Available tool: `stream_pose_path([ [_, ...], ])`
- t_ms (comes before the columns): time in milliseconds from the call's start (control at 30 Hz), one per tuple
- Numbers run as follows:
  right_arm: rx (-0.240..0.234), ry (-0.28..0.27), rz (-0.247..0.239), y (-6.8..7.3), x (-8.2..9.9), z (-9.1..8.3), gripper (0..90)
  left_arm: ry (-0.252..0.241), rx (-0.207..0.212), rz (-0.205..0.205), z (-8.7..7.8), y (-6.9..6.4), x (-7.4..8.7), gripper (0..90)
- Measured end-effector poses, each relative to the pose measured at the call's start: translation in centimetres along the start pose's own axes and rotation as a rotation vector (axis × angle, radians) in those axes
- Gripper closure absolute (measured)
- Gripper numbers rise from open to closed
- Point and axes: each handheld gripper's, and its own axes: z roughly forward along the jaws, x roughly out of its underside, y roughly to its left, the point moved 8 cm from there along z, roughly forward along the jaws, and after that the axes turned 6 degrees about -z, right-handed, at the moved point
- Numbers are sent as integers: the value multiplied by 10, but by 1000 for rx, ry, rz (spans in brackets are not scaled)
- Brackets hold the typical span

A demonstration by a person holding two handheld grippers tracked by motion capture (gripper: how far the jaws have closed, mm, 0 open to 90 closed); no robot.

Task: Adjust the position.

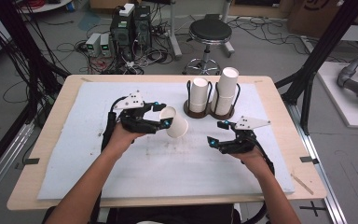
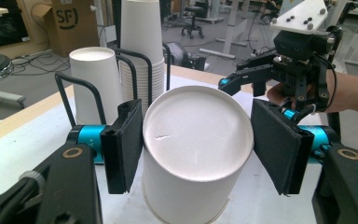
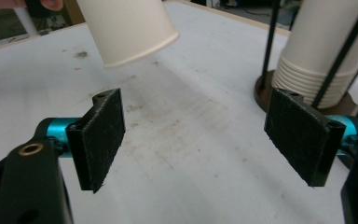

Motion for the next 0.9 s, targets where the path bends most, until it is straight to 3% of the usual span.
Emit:
stream_pose_path([
  [400,-82,-78,-18,26,-18,16,207,-14,29,-12,-7,-16,15,363],
  [633,-117,-86,-28,32,-20,25,207,4,47,-22,-3,-18,27,364],
  [800,-176,-90,-42,43,-22,34,207,22,54,-12,-2,-19,32,364],
  [900,-188,-85,-50,47,-23,38,207,26,60,-9,-2,-20,33,364],
])
